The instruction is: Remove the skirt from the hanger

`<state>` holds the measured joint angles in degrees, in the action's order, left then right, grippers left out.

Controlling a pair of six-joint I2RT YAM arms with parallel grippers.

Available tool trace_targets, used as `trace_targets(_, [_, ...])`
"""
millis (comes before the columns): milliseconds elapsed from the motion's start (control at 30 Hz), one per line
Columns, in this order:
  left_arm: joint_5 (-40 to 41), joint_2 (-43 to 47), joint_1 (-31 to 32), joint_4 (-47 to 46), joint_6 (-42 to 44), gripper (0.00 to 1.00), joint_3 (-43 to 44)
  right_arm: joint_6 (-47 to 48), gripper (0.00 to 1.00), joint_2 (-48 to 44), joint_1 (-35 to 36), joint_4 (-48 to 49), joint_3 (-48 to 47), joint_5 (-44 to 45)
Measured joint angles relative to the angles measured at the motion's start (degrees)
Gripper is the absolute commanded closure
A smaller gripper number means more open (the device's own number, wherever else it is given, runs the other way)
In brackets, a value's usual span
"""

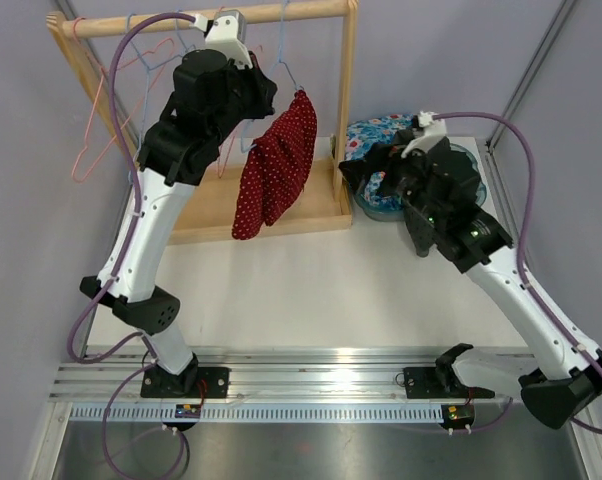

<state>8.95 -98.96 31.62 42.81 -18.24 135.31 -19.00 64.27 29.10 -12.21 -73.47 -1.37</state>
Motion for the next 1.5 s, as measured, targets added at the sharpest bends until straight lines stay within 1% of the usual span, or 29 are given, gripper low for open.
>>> trace_targets(67, [0.0,1.2,0.0,0.5,0.0,1.00,0.0,1.3,0.00,3.4,5.1,1.2,-3.1,1.2])
trace_targets(267, [0.0,3.6,0.0,0.7,-0.1,1.00,-0.4,3.9,0.01,12.1,15.8,4.0,-8.7,5.2])
trace_targets(467, [0.0,4.4,0.0,0.5,-0.1,1.00,-2.1,5.2,0.01,18.5,22.7,6.6,-12.3,8.0])
trace_targets(567, [0.0,4.9,0.0,0.3,-0.1,1.00,-3.2,5.5,0.01,21.7,24.4,7.9,-13.8,8.4])
trace_targets(600, [0.0,5.1,0.0,0.2,-0.1,1.00,-3.6,5.5,0.03,22.6,24.6,8.4,-14.3,8.8])
trace_targets(667, [0.0,5.5,0.0,-0.1,-0.2,1.00,-4.2,5.7,0.15,24.1,24.7,9.9,-14.4,9.7])
trace_targets(700, [0.0,5.7,0.0,-0.1,-0.2,1.00,-4.5,6.0,0.36,24.9,24.7,10.5,-14.4,10.4])
trace_targets(767, [0.0,6.1,0.0,-0.2,-0.2,1.00,-4.8,6.5,0.48,26.5,24.7,11.9,-14.4,11.8])
trace_targets(800, [0.0,6.4,0.0,-0.2,-0.2,1.00,-5.0,6.6,0.56,27.3,24.7,12.5,-14.4,12.6])
trace_targets(833, [0.0,6.6,0.0,-0.2,-0.2,1.00,-5.4,6.6,0.73,27.8,24.7,12.9,-14.4,13.0])
trace_targets(867, [0.0,6.9,0.0,-0.2,-0.2,1.00,-5.6,7.0,0.82,28.4,24.7,13.3,-14.4,13.5])
trace_targets(933, [0.0,7.1,0.0,-0.2,-0.2,1.00,-5.9,7.2,0.90,28.8,24.7,14.2,-14.2,14.3])
trace_targets(1000, [0.1,7.4,0.0,-0.1,0.1,1.00,-6.2,7.3,0.90,28.8,24.7,15.0,-13.7,14.9])
trace_targets(1133, [0.5,7.8,0.1,0.0,0.7,1.00,-6.5,7.0,1.00,27.8,24.7,16.1,-11.2,15.5])
trace_targets(1233, [0.9,7.8,0.1,0.5,1.5,1.00,-6.5,6.0,0.99,25.2,24.7,16.9,-7.4,15.5])
trace_targets(1267, [1.0,7.8,0.1,0.8,1.7,1.00,-6.5,5.5,0.92,23.9,24.8,17.1,-5.9,15.6])
trace_targets(1300, [1.0,7.8,0.1,1.0,1.9,1.00,-6.5,5.0,0.88,22.6,24.9,17.2,-4.3,15.7])
trace_targets(1433, [1.2,7.8,0.2,1.5,2.4,1.00,-6.5,3.5,0.79,17.5,25.7,17.7,1.2,16.0])
trace_targets(1500, [1.4,7.8,0.2,1.3,2.4,1.00,-6.5,3.0,0.76,16.2,26.1,17.3,2.8,16.7])
